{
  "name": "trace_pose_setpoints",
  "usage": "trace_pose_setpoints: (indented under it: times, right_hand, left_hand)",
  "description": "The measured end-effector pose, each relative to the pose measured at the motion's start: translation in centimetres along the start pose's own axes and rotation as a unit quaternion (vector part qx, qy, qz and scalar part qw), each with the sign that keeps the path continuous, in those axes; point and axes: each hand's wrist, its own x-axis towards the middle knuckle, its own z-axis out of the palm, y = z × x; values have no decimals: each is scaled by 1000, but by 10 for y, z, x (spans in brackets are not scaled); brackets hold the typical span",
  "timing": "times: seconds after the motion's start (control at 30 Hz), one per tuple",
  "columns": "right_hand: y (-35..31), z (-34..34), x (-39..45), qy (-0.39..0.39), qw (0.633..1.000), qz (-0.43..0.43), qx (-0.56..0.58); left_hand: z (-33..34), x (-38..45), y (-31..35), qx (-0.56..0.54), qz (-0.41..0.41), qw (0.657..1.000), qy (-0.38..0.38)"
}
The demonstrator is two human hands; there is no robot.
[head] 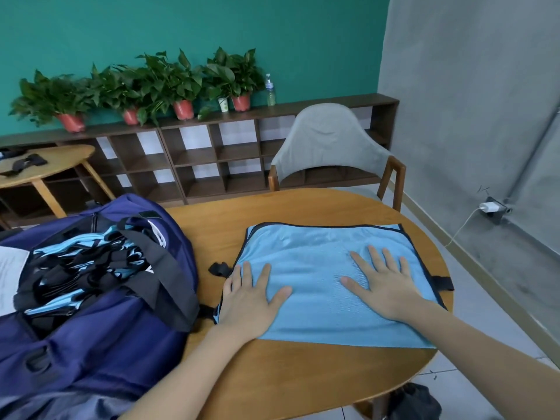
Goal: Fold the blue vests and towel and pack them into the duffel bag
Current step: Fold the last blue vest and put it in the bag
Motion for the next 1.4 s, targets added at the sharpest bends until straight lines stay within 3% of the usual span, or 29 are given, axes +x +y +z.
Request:
trace_pose_setpoints:
  times: [0.17,0.23,0.3,0.37,0.43,0.53,0.6,0.67,0.77,0.9,0.97,1.03,1.1,1.2,1.4]
  right_hand:
    - [-20,-8,-11,0,994,71,-85]
    - [-30,-19,-16,33,985,64,-154]
    - [-36,-31,-15,101,978,29,-183]
    - [-35,-39,-7,167,971,-6,-170]
    - [-27,-34,6,207,966,-64,-143]
    - [-14,-10,18,98,985,-140,-32]
    - [-19,3,16,39,992,-120,23]
    - [-31,6,8,30,996,-80,14]
    - [-55,0,-10,38,998,-31,-31]
    - [-67,-4,-15,133,987,-23,-87]
    - [-60,-5,-12,171,982,-41,-75]
    - [-53,-3,-13,139,988,-48,-52]
    - [-49,4,-20,95,994,-39,-30]
    - [-50,13,-30,90,995,-32,-12]
    - [-51,10,-39,103,993,-26,46]
  left_hand:
    - [-21,61,-22,45,117,992,-25]
    - [-28,76,-27,104,135,985,0]
    - [-32,83,-22,139,120,981,58]
    - [-28,77,-6,74,82,988,104]
    - [-17,62,13,-13,35,994,103]
    - [-1,41,33,-62,-40,997,8]
    - [3,47,32,-31,-37,999,2]
    - [1,64,24,-13,5,1000,2]
    - [-10,94,5,21,77,997,2]
    - [-28,111,-9,194,107,971,91]
    - [-28,100,-5,144,117,976,112]
    - [-25,72,6,-5,117,989,89]
    - [-18,36,16,-82,117,989,46]
    - [-1,-6,23,-55,107,993,-13]
    - [5,-18,19,-22,113,993,22]
